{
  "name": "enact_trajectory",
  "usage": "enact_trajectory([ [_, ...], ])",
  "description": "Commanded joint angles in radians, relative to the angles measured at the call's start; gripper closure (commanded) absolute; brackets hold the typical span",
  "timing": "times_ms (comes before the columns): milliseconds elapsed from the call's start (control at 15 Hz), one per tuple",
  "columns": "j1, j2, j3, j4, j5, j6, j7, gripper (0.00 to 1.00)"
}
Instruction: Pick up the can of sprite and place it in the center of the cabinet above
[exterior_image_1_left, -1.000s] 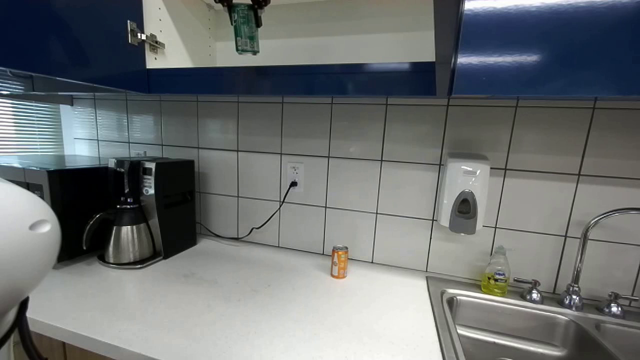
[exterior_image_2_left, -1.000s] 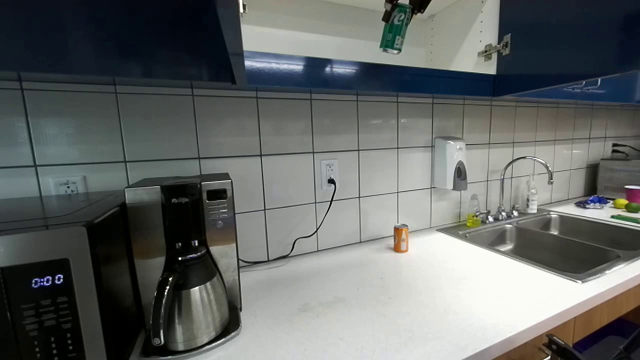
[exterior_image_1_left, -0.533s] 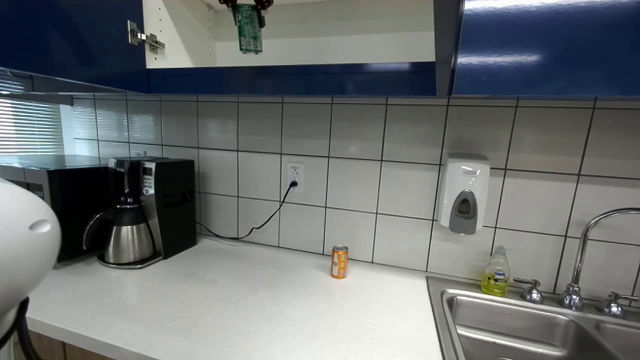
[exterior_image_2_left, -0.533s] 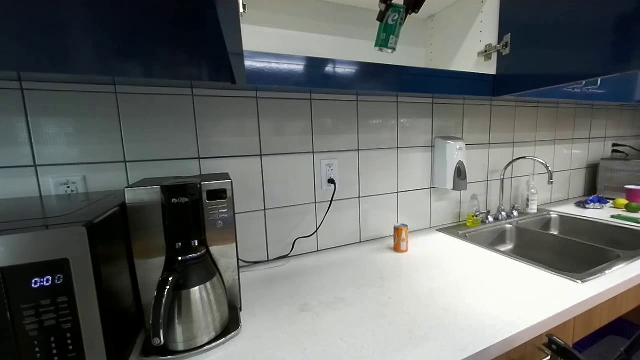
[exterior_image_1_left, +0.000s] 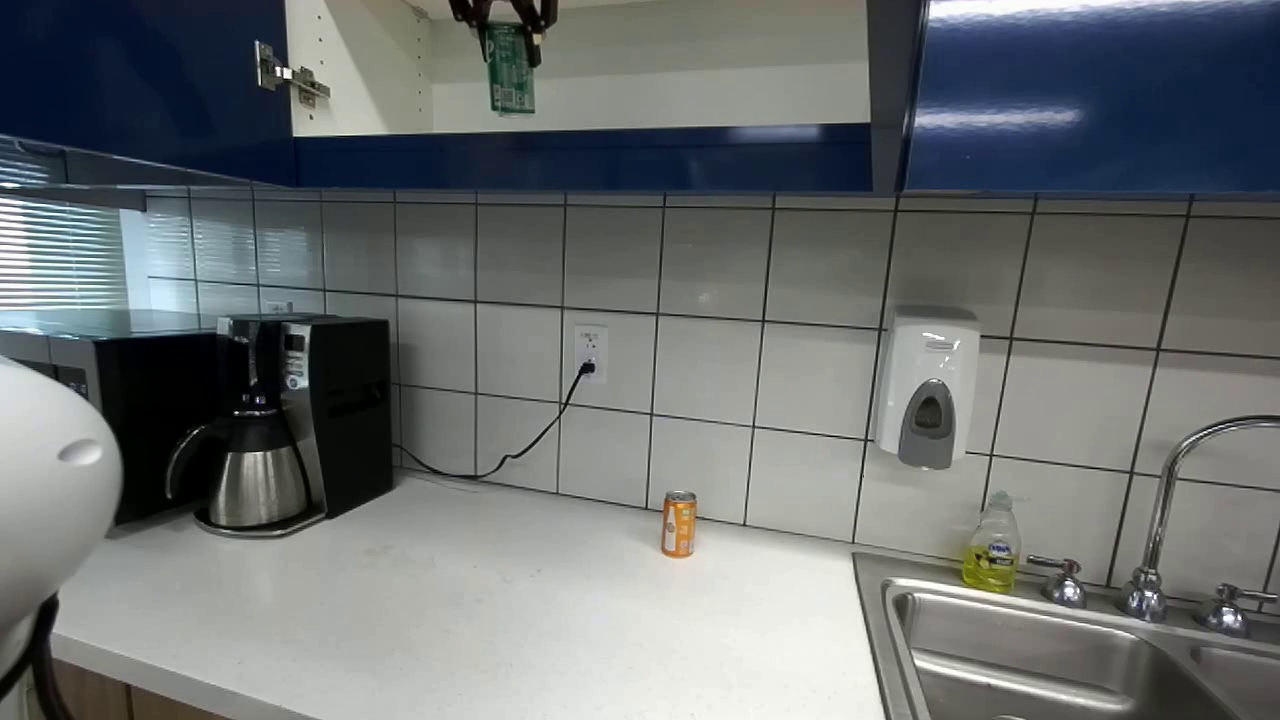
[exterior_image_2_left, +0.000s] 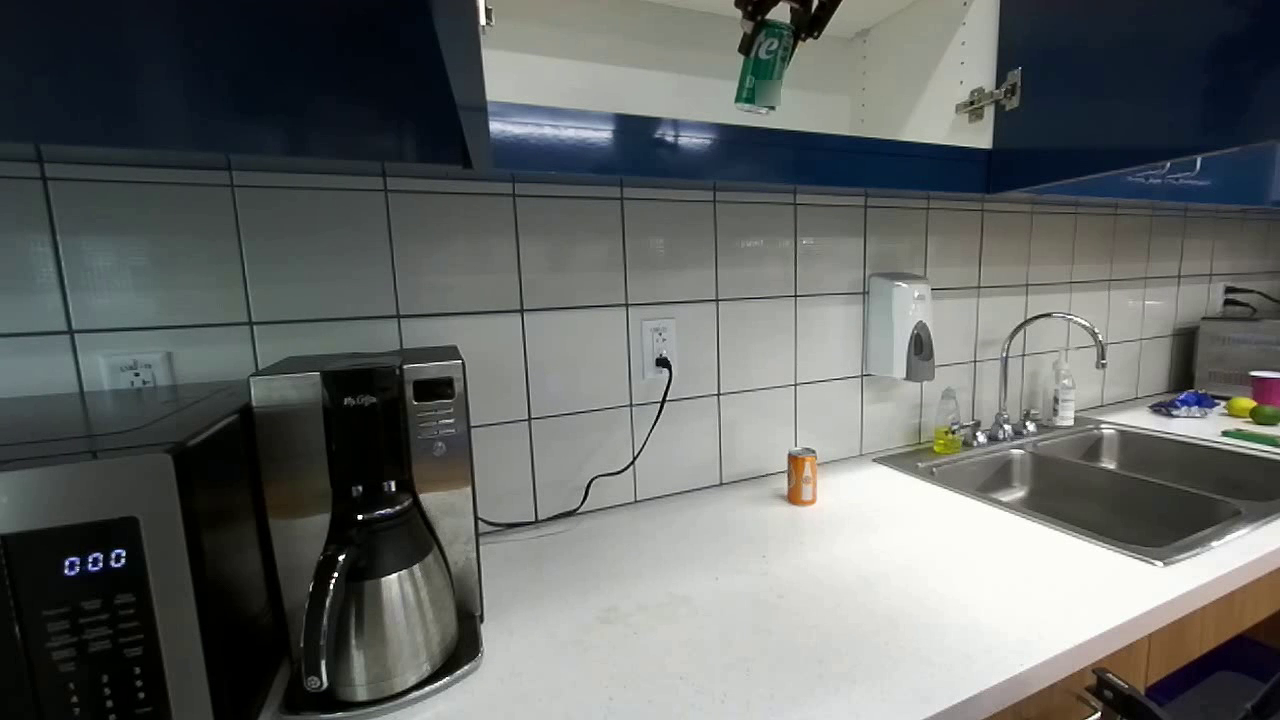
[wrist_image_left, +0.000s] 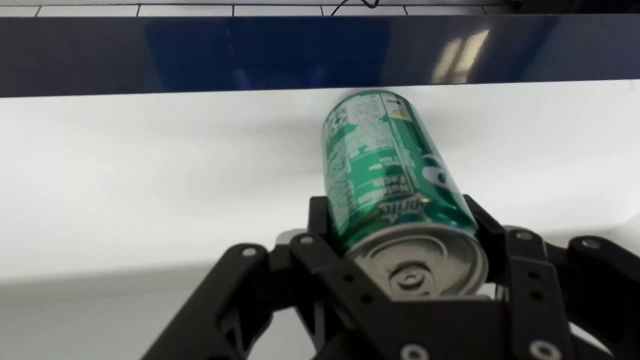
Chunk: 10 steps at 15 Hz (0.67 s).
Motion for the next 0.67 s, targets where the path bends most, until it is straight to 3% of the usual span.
enact_trajectory([
  [0, -0.015, 0.063, 0.019, 0.103, -0.017, -0.028, 0.052, 0.62],
  [600, -0.015, 0.175, 0.027, 0.249, -0.037, -0.130, 0.104, 0.62],
])
